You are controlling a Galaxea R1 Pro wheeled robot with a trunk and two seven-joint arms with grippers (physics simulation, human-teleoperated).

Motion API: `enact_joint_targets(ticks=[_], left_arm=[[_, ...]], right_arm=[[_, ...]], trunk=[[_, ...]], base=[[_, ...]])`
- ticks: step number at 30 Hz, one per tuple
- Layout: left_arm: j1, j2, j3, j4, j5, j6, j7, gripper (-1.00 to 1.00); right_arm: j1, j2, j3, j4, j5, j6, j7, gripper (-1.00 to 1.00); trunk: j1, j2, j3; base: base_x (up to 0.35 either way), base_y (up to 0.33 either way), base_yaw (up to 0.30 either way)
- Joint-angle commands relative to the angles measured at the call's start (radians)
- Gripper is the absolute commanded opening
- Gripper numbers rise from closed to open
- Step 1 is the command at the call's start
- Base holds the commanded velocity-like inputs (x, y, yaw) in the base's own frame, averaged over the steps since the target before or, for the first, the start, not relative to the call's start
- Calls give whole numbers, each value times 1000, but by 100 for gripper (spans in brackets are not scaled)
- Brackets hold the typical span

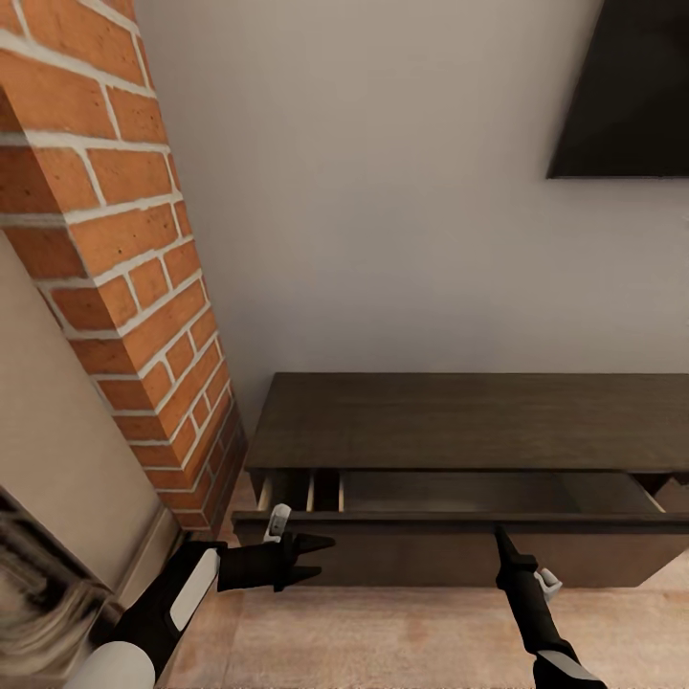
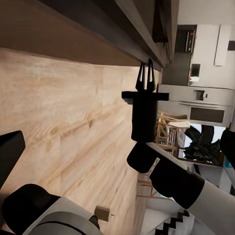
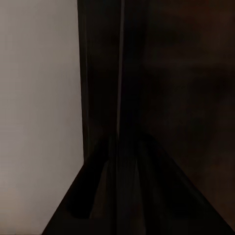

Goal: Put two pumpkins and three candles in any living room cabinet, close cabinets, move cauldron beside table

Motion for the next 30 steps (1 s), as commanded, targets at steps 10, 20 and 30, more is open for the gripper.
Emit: enact_joint_targets(ticks=[10, 20, 30], left_arm=[[0, 1, -2, 0, 2, 3, -2, 100], [0, 1, -2, 0, 2, 3, -3, 100], [0, 1, -2, 0, 2, 3, -3, 100]], right_arm=[[-2, 0, -5, -1, -1, 15, 19, -100], [-2, 0, -5, -1, -1, 15, 19, -100], [-1, 0, -5, -1, -2, 16, 19, -100]], trunk=[[0, 0, -1], [0, 0, -1], [0, 0, -1]], base=[[-111, 0, 0], [-159, 0, 0], [-134, 0, 0]])
